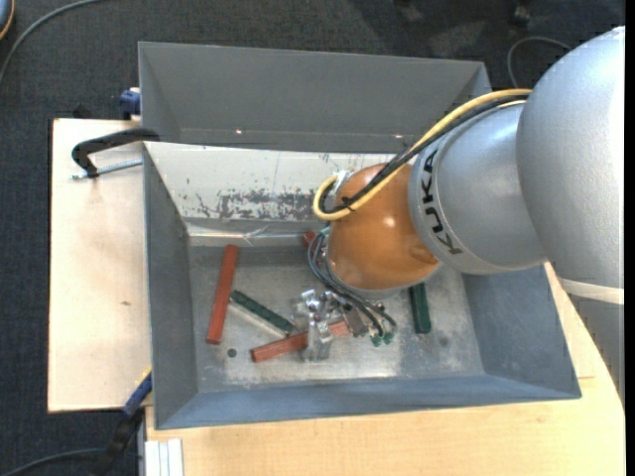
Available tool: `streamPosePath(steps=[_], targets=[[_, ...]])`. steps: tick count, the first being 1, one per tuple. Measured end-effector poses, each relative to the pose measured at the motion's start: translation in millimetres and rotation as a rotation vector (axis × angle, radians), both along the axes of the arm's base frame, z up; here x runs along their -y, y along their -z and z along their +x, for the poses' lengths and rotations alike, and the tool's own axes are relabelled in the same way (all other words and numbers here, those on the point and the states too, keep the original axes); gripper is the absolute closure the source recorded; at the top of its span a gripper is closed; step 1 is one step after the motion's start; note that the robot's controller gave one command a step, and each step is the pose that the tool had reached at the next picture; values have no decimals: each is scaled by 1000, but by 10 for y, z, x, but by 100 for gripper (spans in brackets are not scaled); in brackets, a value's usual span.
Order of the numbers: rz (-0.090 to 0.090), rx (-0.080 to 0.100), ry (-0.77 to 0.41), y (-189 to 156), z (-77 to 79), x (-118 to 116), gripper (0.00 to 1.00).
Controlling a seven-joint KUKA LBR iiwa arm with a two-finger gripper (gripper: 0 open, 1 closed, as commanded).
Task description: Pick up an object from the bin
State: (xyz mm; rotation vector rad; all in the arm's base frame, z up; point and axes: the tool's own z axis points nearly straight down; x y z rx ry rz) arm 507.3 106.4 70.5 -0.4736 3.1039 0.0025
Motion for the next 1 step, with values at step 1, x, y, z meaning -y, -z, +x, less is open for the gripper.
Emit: streamPosePath(steps=[1], targets=[[3,13,1,-1576,163,-276,100]])
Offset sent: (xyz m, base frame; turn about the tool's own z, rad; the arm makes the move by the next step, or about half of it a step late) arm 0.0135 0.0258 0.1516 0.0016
